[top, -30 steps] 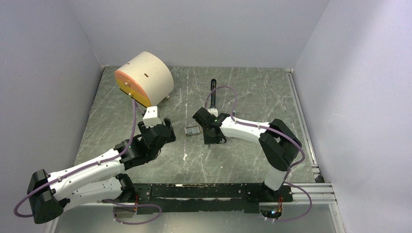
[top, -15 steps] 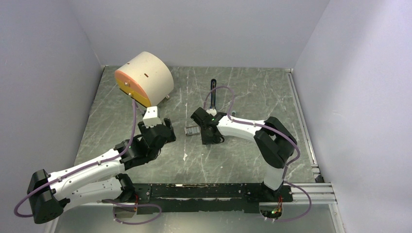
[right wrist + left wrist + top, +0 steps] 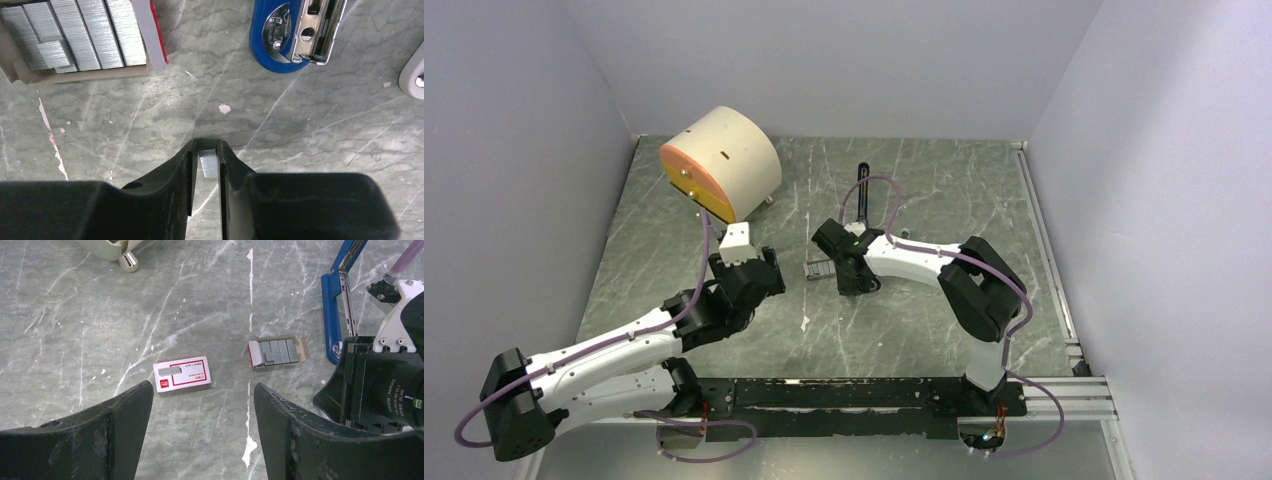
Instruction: Load the staples into the stapler
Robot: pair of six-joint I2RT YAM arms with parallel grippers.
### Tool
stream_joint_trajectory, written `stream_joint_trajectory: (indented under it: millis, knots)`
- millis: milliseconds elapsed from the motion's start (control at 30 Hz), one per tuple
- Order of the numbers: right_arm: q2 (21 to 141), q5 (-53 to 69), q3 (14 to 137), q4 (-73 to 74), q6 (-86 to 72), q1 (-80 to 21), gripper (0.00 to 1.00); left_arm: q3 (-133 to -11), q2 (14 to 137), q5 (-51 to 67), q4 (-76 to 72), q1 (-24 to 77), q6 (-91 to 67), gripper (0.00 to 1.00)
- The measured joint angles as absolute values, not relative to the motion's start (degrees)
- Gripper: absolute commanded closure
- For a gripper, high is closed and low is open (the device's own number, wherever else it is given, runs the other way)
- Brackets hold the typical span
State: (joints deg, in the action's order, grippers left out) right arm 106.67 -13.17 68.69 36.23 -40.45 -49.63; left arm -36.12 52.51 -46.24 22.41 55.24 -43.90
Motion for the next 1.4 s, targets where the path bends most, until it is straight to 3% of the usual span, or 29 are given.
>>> stream_joint_trajectory:
  millis: [100, 333, 1000, 1400]
  knots:
    - [106.67, -13.30, 68.69, 36.36, -40.84, -49.63, 0.77, -35.90, 52.53, -46.22, 22.28, 55.20, -43.88, 0.22]
    - [106.67, -13.41, 68.69, 36.60, -40.69, -49.60, 0.66, -35.83, 52.62, -45.84, 22.06, 55.16, -43.88, 0.22]
    - [107.94, -9.82, 70.61, 38.26, -34.92, -49.45, 0.75, -35.83, 53.17, -45.74, 22.11, 54.96, -43.94, 0.22]
    - [103.42, -16.05, 70.17, 34.98, -32.91, -48.66, 0.77, -35.83, 53.28, -44.77, 22.13, 54.96, -43.94, 0.21]
